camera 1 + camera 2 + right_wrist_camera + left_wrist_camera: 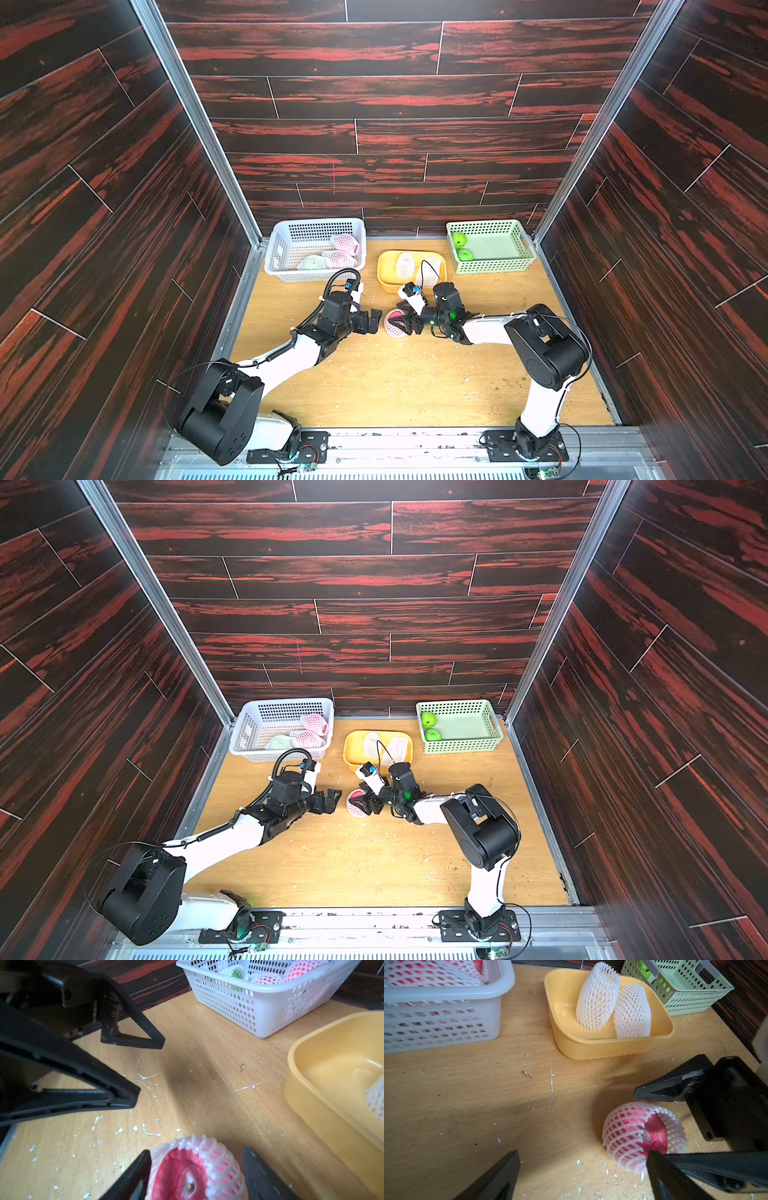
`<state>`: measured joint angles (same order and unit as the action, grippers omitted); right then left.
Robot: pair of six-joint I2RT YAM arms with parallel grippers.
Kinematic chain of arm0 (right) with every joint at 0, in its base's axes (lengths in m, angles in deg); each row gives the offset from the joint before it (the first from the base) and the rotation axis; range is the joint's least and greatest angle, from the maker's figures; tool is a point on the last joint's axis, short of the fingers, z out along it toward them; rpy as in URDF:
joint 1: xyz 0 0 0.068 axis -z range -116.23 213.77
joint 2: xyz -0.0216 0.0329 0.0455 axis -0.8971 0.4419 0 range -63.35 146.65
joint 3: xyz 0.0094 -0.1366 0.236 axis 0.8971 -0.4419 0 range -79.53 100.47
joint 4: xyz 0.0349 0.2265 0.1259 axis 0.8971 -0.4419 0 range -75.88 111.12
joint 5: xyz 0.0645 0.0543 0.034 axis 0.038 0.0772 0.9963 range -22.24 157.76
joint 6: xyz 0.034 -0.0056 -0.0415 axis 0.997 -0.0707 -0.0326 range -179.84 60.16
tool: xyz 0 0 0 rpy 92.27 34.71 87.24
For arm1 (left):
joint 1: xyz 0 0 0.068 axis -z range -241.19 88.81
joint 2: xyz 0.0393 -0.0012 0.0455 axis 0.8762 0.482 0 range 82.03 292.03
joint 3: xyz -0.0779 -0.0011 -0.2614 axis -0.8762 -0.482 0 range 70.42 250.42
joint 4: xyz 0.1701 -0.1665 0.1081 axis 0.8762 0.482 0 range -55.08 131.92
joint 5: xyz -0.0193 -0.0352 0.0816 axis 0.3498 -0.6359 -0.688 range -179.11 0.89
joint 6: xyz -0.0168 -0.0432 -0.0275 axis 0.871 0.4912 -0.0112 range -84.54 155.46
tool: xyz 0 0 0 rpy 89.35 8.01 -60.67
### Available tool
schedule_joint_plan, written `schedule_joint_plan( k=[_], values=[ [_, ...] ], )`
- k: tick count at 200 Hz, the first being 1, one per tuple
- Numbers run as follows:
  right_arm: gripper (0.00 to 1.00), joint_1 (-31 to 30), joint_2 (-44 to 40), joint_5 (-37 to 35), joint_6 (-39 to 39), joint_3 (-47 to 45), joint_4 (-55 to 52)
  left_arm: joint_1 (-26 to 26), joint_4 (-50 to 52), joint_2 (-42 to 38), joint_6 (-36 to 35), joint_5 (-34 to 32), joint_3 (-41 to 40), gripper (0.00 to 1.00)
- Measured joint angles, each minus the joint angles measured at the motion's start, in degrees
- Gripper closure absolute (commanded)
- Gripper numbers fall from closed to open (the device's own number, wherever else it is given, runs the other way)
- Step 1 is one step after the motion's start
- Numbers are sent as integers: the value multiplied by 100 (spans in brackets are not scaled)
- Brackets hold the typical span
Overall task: Remove foam nets from apples
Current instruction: Remove the foam net from the apple.
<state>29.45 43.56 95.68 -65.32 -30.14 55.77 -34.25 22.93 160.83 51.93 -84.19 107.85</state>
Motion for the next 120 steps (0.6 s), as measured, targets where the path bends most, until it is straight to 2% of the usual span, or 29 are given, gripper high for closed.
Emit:
schedule_joint_plan(
  k=[36, 85, 105, 120],
  values=[
    [35, 22, 0, 63, 90, 129, -144, 0, 2, 0, 0, 0, 0, 0],
    [35, 166, 2, 157, 199, 188, -236, 0, 0, 0, -4, 0, 0, 0],
    [40, 192, 9, 166, 216, 243, -308, 0, 0, 0, -4, 0, 0, 0],
    [49, 192, 9, 175, 221, 299, -341, 0, -2, 0, -2, -2, -2, 0]
  ],
)
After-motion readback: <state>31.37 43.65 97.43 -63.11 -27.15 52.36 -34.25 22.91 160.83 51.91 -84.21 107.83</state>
